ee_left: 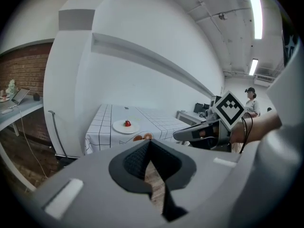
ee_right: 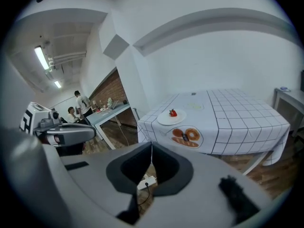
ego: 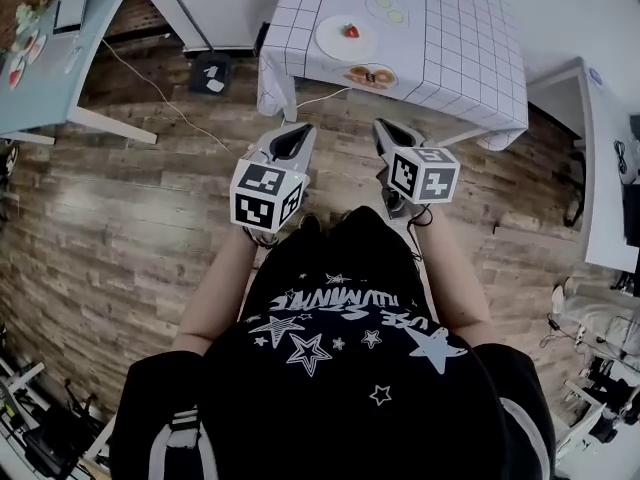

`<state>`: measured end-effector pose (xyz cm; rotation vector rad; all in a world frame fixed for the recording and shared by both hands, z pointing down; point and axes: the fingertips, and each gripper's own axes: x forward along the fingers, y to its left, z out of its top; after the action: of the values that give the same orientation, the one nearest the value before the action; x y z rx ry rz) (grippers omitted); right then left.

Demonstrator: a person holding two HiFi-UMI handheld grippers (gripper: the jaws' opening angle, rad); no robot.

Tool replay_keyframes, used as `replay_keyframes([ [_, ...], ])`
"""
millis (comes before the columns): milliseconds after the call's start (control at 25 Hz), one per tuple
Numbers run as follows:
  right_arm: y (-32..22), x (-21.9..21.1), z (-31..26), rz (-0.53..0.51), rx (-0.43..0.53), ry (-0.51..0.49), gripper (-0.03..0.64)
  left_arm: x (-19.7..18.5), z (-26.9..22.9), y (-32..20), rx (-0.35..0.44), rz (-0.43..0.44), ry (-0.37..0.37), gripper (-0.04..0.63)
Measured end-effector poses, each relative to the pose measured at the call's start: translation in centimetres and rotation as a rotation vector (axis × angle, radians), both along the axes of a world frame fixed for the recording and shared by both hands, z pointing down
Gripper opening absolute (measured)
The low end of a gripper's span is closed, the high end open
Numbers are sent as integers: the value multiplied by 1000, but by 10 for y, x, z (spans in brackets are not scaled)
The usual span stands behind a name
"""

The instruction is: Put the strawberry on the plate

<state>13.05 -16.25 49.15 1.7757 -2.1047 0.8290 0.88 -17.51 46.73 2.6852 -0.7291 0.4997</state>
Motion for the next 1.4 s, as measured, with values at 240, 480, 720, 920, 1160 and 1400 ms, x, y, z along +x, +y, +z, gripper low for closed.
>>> replay_keyframes([
  [240, 21, 15, -18, 18, 52, -23, 14, 18, -18, 6, 39, 4, 25, 9],
  [480, 47, 26, -43, -13, 116, -88, 14, 43, -28, 25, 61, 35, 19, 9],
  [720, 78, 37, -77, -28, 237, -129, 14, 69, -44, 58, 97, 74, 28, 9],
  [920, 106, 41, -81, -37, 249, -108, 14, 75, -52, 84, 111, 74, 34, 9],
  [1160, 138, 40, -96, -70, 295, -115, 14, 80, -64, 117, 137, 74, 47, 9],
  [1400, 169, 32, -110, -100, 315, -106, 14, 75, -81, 145, 163, 56, 65, 9],
])
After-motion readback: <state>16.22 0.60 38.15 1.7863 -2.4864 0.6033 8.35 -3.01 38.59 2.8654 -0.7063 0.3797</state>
